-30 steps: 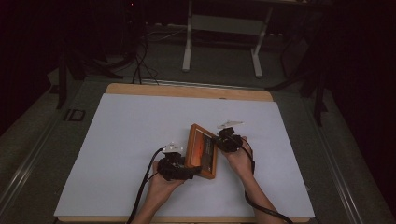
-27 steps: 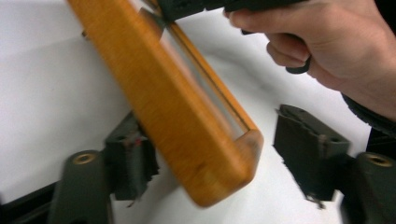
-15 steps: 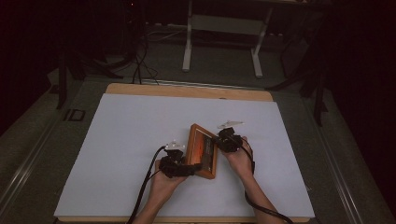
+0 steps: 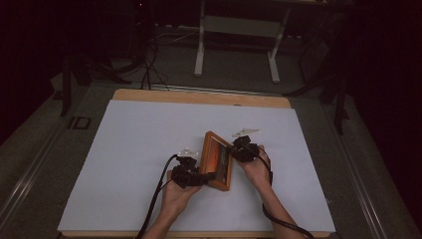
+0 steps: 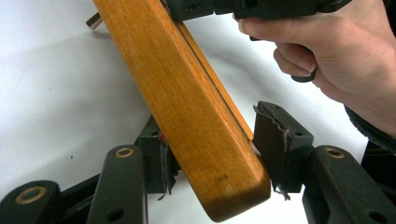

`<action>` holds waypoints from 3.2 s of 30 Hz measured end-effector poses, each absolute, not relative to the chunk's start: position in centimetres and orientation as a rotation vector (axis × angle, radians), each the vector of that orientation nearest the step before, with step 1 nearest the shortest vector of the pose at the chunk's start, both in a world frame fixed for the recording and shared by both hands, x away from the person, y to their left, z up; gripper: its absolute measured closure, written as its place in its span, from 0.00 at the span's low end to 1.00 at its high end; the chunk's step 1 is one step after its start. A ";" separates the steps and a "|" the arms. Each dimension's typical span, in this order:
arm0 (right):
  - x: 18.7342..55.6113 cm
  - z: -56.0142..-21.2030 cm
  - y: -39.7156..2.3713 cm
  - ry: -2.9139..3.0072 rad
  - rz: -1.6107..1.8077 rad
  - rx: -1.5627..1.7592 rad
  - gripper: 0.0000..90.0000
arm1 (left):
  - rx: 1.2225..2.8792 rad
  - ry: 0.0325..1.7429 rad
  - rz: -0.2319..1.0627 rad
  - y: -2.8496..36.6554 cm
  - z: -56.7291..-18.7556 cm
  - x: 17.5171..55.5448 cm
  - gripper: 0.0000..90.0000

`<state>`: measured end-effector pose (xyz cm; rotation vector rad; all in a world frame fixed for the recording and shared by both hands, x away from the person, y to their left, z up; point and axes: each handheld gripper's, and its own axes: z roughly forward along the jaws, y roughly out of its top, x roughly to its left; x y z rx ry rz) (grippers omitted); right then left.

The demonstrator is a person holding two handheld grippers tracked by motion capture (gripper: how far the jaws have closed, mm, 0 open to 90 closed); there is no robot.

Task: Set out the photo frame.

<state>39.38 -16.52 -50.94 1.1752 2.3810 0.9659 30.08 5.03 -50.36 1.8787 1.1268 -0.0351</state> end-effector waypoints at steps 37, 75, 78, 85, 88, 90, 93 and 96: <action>34.2 -47.4 -27.2 2.246 1.054 1.196 0.93 | 1.890 1.008 0.176 0.3 -48.7 27.9 0.76; 32.3 -47.7 -30.1 2.265 1.074 1.176 0.86 | 1.935 0.829 0.284 -2.1 -51.4 26.2 0.68; 32.4 -47.8 -30.1 2.265 1.077 1.177 0.86 | 1.934 0.821 0.298 -2.1 -51.5 26.2 0.69; 32.4 -48.2 -29.6 2.274 1.083 1.173 0.86 | 1.922 0.815 0.319 -2.5 -51.9 26.3 0.71; 32.3 -48.3 -29.6 2.278 1.084 1.171 0.86 | 1.925 0.812 0.339 -2.6 -51.9 26.2 0.73; 32.3 -48.4 -29.5 2.278 1.088 1.171 0.86 | 1.926 0.813 0.374 -2.6 -51.8 26.1 0.76; 32.3 -48.6 -29.6 2.282 1.089 1.164 0.86 | 1.914 0.823 0.374 -2.3 -51.8 26.3 0.77; 32.3 -48.6 -29.7 2.284 1.090 1.158 0.86 | 1.913 0.815 0.387 -2.4 -51.7 26.3 0.77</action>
